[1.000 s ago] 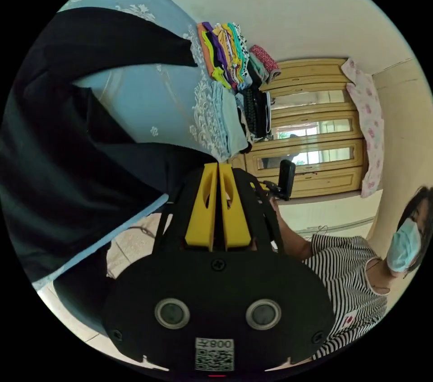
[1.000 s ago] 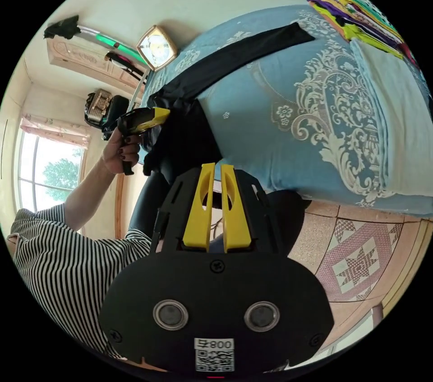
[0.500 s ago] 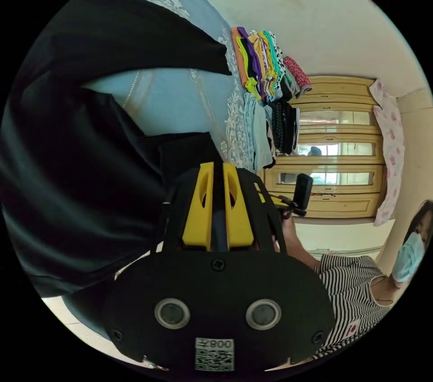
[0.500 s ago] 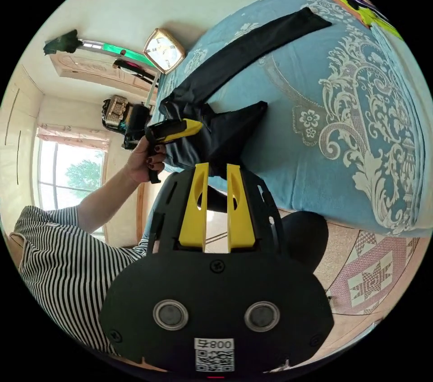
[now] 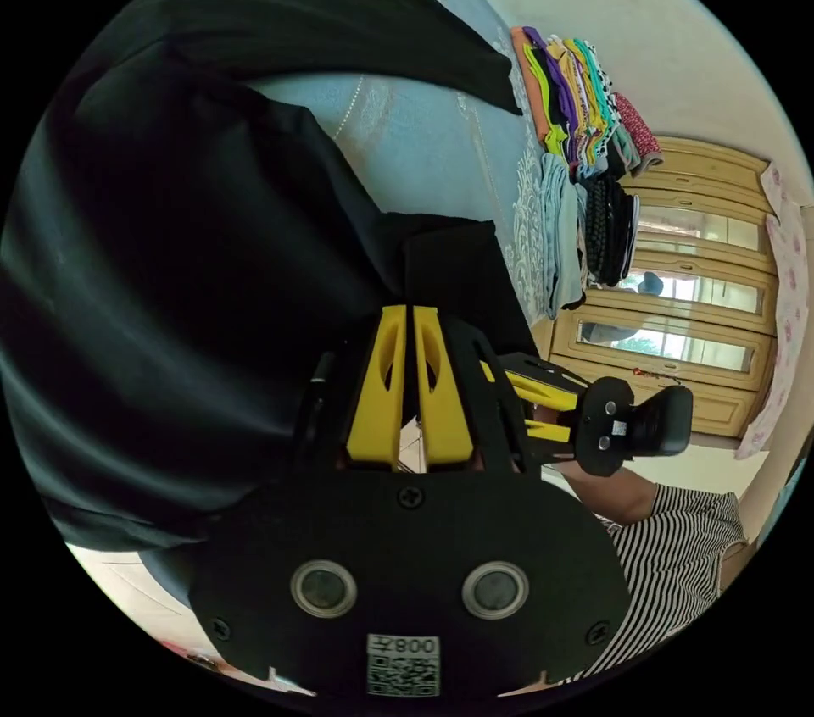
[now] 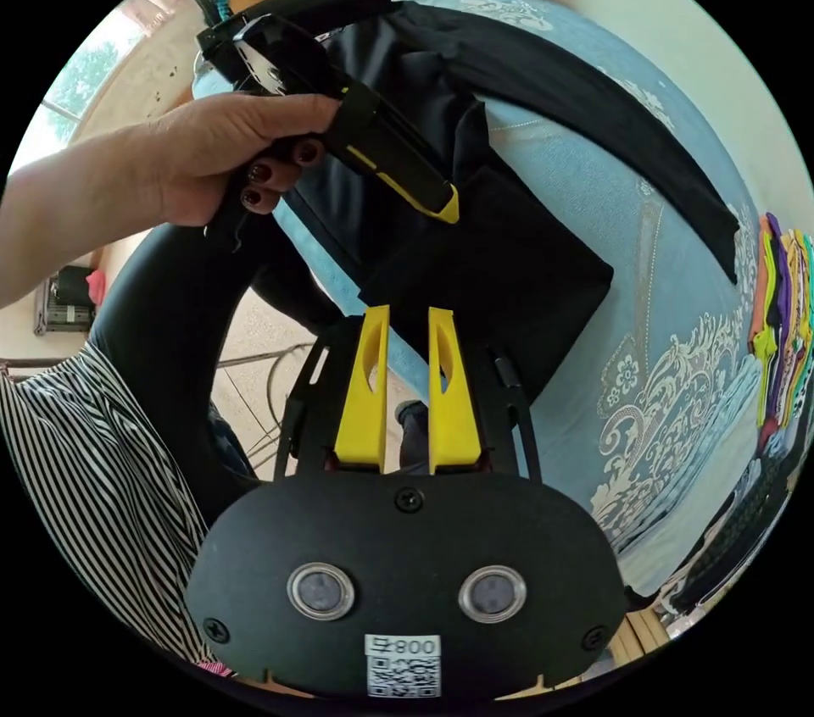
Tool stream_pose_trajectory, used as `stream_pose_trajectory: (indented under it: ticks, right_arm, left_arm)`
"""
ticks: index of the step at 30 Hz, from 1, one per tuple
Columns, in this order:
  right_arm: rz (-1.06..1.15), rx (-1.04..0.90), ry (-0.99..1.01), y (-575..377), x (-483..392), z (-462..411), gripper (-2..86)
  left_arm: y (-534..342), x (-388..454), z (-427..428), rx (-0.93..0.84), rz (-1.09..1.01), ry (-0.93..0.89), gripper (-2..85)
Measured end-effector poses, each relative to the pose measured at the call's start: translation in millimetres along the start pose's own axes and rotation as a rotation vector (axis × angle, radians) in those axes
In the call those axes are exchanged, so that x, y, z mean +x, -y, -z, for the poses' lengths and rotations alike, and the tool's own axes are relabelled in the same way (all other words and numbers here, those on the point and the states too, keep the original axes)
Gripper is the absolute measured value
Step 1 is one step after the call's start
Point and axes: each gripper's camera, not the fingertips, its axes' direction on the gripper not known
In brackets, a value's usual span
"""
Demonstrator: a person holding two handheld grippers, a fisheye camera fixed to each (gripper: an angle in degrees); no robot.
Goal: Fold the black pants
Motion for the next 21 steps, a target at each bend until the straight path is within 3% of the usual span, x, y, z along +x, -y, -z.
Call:
stream_pose_trajectory:
  ticks: [2,9,14,21]
  right_arm:
    - [-0.041,0.023,0.05,-5.6,6.5,6.7,2.5]
    - [-0.188,0.174,0.145,-42.7,41.6,40.6,0.8]
    - [-0.239,0.289,0.224,-67.1,59.4,54.2,3.9]
    - [-0.252,0.25,0.229,-66.7,56.0,32.3,8.1]
  left_arm:
    - [3.8,7.4,-0.9,0.008,-0.002,-0.012,1.9]
    - [22.9,56.4,12.6,0.044,-0.097,-0.089,1.2]
    - [42.3,83.4,3.2,0.017,-0.115,-0.06,1.1]
    - [61.3,90.1,-16.6,0.026,-0.039,-0.058,1.3]
